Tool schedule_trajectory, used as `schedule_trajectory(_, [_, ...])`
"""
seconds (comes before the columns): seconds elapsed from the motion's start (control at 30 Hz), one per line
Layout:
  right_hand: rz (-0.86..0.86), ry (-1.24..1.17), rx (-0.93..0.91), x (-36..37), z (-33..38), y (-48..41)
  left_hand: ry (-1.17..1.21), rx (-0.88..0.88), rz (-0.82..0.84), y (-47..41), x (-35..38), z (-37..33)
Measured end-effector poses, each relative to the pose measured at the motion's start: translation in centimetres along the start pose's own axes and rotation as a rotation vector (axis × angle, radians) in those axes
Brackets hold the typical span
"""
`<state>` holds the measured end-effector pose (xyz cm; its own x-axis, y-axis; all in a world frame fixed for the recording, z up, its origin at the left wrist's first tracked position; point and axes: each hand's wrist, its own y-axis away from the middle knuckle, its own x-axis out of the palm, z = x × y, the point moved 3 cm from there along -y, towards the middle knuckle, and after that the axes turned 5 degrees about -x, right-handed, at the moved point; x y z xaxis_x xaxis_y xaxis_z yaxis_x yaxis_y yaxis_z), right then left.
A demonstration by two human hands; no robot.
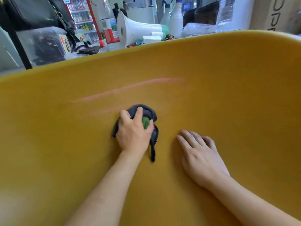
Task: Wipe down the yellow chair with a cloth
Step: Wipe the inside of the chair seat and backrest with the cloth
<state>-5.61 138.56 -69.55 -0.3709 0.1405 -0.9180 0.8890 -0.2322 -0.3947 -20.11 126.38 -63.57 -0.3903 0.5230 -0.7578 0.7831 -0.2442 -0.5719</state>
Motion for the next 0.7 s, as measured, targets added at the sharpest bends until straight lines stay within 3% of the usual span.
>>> schedule_trajectory(0.13, [-0.092, -0.100, 0.181, -0.5, -0.6, -0.1, -0.029, 0.371, 0.114, 3.7, 3.3, -7.2])
schedule_trajectory(0.2, [-0.087, -0.097, 0.181, -0.6, -0.6, 0.1, -0.148, 0.487, 0.206, 1.5, 2.3, -5.3])
schedule_trajectory(0.23, [-0.071, -0.078, 0.157, -0.5, -0.5, 0.2, -0.237, 0.488, 0.175, 0.4, 1.2, -2.8])
schedule_trajectory(0.33, [-0.008, -0.027, 0.104, -0.4, -0.1, 0.2, -0.225, 0.247, -0.142, -3.9, -4.0, 5.3])
schedule_trajectory(0.43, [0.034, 0.006, 0.073, -0.3, 0.3, 0.1, -0.122, -0.119, -0.148, -4.1, -4.3, 6.5])
schedule_trajectory(0.47, [0.038, 0.009, 0.073, -0.3, 0.4, 0.1, -0.128, -0.144, -0.114, -3.3, -3.1, 4.8])
schedule_trajectory(0.6, [0.022, 0.020, 0.071, -0.3, 0.2, 0.2, -0.239, 0.390, 0.113, 2.0, 1.9, -3.5])
schedule_trajectory(0.67, [0.013, 0.036, 0.057, -0.2, 0.0, 0.3, -0.314, 0.512, 0.280, 1.0, 1.6, -2.9])
schedule_trajectory(0.7, [0.003, 0.038, 0.053, -0.3, 0.0, 0.3, -0.347, 0.543, 0.217, -0.3, 0.2, -1.3])
